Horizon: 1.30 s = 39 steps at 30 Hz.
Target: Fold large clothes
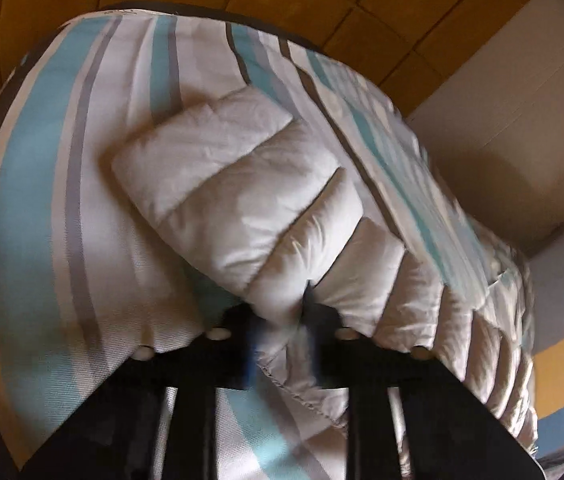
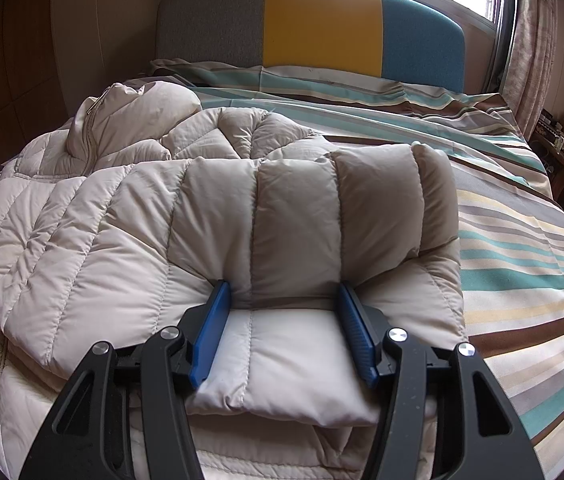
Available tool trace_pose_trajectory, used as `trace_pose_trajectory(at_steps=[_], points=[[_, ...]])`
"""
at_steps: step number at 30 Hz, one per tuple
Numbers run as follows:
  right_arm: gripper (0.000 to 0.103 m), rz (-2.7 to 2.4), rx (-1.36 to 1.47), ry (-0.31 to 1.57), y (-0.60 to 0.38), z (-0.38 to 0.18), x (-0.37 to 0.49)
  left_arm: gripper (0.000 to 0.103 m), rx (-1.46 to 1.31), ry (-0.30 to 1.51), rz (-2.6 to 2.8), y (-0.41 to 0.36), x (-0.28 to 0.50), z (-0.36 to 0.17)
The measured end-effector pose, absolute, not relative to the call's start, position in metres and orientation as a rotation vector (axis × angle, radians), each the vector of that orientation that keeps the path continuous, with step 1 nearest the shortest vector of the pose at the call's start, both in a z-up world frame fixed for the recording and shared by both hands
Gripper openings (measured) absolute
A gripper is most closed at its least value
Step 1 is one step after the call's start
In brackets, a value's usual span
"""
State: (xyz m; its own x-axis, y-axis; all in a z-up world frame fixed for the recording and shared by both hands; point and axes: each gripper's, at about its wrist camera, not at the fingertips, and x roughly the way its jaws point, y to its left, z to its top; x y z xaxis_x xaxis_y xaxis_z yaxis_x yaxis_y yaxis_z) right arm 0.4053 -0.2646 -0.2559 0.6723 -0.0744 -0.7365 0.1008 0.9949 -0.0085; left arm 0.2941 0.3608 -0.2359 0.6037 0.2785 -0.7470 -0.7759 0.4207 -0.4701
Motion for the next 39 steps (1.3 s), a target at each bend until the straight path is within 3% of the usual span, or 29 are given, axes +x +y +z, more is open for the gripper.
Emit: trace_pose_trajectory(at_steps=[8, 21, 32, 39], points=[[0.055, -0.099, 0.033, 0.828, -0.264, -0.256, 0.405, 0.009, -0.793, 0.455, 0.699, 0.32, 0.286, -0.191], [0.055, -0.098, 0.037, 0.826, -0.265, -0.255, 0.404, 0.009, -0.449, 0.401, 0.29, 0.167, 0.332, -0.119], [0.055, -0.097, 0.039, 0.826, -0.264, -0.255, 0.404, 0.009, -0.183, 0.446, 0.117, 0.043, 0.338, -0.12], [0.055, -0.097, 0.04, 0.826, -0.264, -0.254, 0.405, 0.009, 0.134, 0.432, 0.061, -0.045, 0.342, -0.131]])
